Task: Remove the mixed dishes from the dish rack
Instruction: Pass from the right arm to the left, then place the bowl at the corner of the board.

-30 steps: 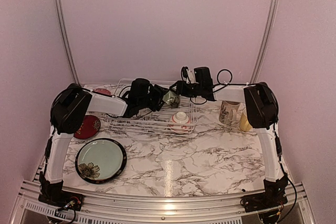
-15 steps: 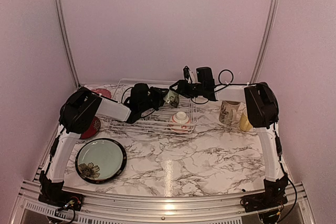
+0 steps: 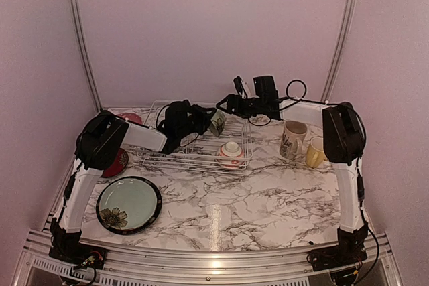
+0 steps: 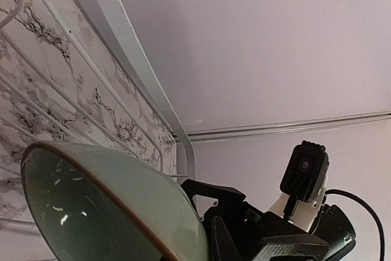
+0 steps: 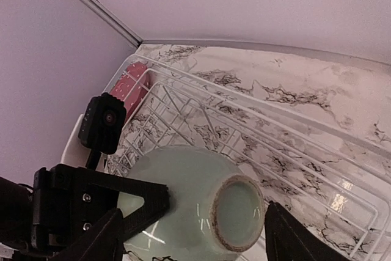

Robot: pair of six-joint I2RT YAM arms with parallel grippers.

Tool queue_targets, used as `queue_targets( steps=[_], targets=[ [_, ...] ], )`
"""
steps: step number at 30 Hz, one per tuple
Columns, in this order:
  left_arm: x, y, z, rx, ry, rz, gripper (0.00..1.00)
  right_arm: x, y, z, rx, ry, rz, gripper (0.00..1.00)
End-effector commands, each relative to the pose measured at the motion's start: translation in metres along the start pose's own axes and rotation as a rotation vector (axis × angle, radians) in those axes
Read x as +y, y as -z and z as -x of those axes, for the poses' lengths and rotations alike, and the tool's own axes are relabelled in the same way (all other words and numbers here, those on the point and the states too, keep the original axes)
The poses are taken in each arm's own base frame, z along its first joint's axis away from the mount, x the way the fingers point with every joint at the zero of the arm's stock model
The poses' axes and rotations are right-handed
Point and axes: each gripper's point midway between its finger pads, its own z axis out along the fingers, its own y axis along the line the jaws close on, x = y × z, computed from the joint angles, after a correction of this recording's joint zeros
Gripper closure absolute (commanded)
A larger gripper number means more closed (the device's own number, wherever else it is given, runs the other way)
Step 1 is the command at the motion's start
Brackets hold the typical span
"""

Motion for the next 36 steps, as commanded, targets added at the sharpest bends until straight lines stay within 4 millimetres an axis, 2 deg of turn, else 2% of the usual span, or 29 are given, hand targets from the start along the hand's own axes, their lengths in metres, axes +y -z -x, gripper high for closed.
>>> queue_targets(
  steps=[1,6,10,13,14,15,16,21,23,27,33,36],
  targets=[
    [-0.109,0.004,-0.005,0.062,-0.115,-0.229,1.00,0.061,0.059,0.073,-0.138,0.161,-0.015,0.22],
    [-0.149,0.019,-0.014,0.106,-0.266,-0.195,1.00,0.092,0.105,0.095,-0.223,0.222,-0.024,0.17],
    [-0.175,0.039,-0.021,0.131,-0.402,-0.136,1.00,0.109,0.141,0.097,-0.271,0.255,-0.054,0.16],
    [-0.190,0.059,-0.036,0.173,-0.518,-0.069,1.00,0.115,0.163,0.089,-0.298,0.268,-0.070,0.15],
    [-0.182,0.067,-0.043,0.202,-0.558,0.002,1.00,0.115,0.168,0.085,-0.298,0.271,-0.080,0.15],
    [-0.185,0.076,-0.050,0.209,-0.609,0.026,1.00,0.115,0.173,0.080,-0.296,0.270,-0.088,0.15],
    [-0.173,0.086,-0.056,0.234,-0.654,0.103,1.00,0.114,0.178,0.076,-0.298,0.271,-0.101,0.15],
    [-0.151,0.149,-0.082,0.269,-0.851,0.347,1.00,0.116,0.206,0.057,-0.312,0.296,-0.144,0.13],
    [-0.149,0.172,-0.091,0.272,-0.915,0.407,1.00,0.126,0.221,0.060,-0.359,0.336,-0.143,0.11],
    [-0.146,0.210,-0.112,0.285,-1.047,0.519,1.00,0.119,0.241,0.055,-0.386,0.360,-0.228,0.09],
    [-0.102,0.261,-0.154,0.380,-1.245,0.735,1.00,0.110,0.275,0.054,-0.413,0.404,-0.382,0.05],
    [-0.077,0.276,-0.171,0.426,-1.368,0.858,1.00,0.108,0.286,0.053,-0.430,0.419,-0.421,0.03]
  ],
)
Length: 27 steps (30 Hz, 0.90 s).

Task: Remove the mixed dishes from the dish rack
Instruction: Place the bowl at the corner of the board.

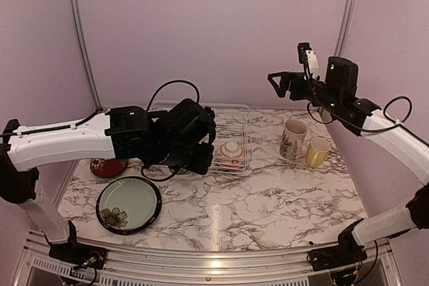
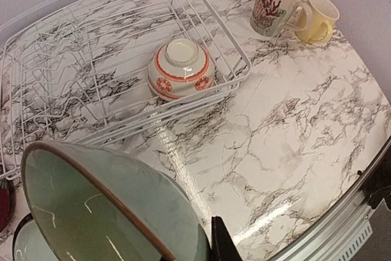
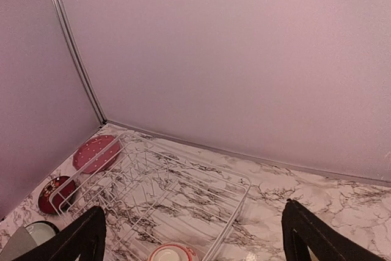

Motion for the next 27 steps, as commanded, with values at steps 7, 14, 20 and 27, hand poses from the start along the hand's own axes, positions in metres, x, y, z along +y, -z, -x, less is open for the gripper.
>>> queue_targets(
  steps=[7,14,20,27],
  targets=[
    [-0.023,-0.010,-0.074,0.147,-0.439,0.373,1.00,-0.027,0.015,-0.010,0.034,0.071,-0.151,0.02],
    [-0.033,-0.042,-0.125,0.277,-0.554,0.395,1.00,-0.025,0.019,-0.010,0.032,0.068,-0.147,0.02],
    [-0.028,-0.060,-0.156,0.372,-0.600,0.405,1.00,-0.026,0.014,-0.021,0.055,0.060,-0.136,0.01],
    [-0.024,-0.086,-0.182,0.449,-0.636,0.397,0.99,-0.023,0.002,-0.036,0.085,0.040,-0.103,0.01]
  ],
)
